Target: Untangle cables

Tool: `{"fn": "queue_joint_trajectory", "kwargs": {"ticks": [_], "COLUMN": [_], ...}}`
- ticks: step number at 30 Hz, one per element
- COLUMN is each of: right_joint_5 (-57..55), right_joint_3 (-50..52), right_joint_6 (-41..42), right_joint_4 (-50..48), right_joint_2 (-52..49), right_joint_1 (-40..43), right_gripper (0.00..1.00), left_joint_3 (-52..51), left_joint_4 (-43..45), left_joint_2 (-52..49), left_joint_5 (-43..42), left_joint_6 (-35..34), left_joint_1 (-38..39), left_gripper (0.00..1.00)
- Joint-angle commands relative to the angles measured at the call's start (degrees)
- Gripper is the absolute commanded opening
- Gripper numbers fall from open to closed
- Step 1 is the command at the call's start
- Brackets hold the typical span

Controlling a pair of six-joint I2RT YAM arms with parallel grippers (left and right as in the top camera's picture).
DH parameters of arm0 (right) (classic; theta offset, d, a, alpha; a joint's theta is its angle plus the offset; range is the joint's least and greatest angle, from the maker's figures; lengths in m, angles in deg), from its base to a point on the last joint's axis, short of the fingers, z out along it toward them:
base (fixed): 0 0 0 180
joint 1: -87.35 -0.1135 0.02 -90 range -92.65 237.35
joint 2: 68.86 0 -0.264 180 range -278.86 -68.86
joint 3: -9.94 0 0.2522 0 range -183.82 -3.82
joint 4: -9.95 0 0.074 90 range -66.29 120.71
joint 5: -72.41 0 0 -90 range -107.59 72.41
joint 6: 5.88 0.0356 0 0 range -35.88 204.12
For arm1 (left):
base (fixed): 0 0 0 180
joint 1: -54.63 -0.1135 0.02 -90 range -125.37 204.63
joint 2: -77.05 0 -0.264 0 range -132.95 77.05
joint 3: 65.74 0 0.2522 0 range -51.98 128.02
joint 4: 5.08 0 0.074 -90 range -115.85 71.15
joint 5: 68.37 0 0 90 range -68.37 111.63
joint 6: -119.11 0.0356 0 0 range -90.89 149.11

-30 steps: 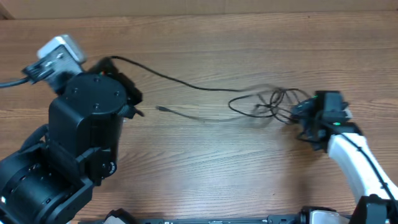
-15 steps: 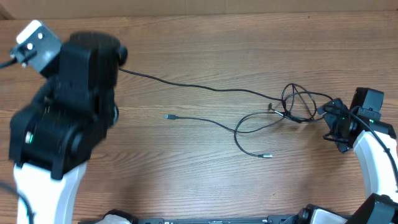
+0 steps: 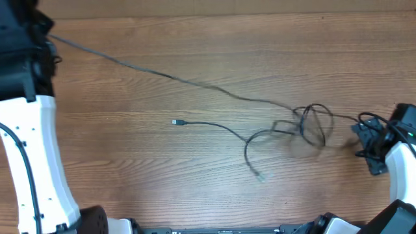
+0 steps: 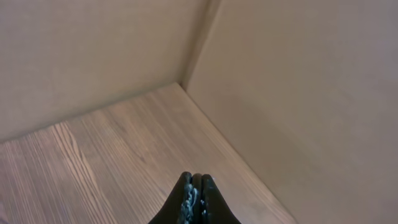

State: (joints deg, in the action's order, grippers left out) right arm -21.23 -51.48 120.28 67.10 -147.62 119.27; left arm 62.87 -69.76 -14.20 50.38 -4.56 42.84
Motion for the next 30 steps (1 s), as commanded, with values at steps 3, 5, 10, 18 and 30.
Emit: {"fn": "queue_joint_trajectory", "kwargs": {"ticks": [3,5,10,18,30], "right_joint_5": [-3.3,-1.9,3.8,7.43,10.25], "right_joint_3": [-1.44,-1.44,-1.44,-1.44,-1.42], "right_joint_6": [-0.87,-0.92,-3.1,-3.52,-3.67], "right_joint_4": [-0.11,-0.17,0.24,3.85,6.71], "right_joint_2": [0.96,0.96,0.96,0.96,0.96], "right_joint_1": [5.6,6.84,6.67,6.67,6.67], "right_gripper": [1.0,1.0,1.0,1.0,1.0], "left_joint_3": [1.25,1.27,1.25,1.25,1.25], "left_joint_4": [3.56,3.93,8.7,20.37,47.87], "left_joint_2": [-3.41,-4.61,-8.07,-15.32,-17.53], "left_joint_5": [-2.25,-4.52,-8.0,-0.09,37.35], "left_joint_6": [4.96,3.34,4.11,19.3,36.17], "left_joint_1": [-8.94,-11.41,-12.11,-12.74,-17.62], "left_gripper": [0.04,0.04,0.04,0.04,0.04]}}
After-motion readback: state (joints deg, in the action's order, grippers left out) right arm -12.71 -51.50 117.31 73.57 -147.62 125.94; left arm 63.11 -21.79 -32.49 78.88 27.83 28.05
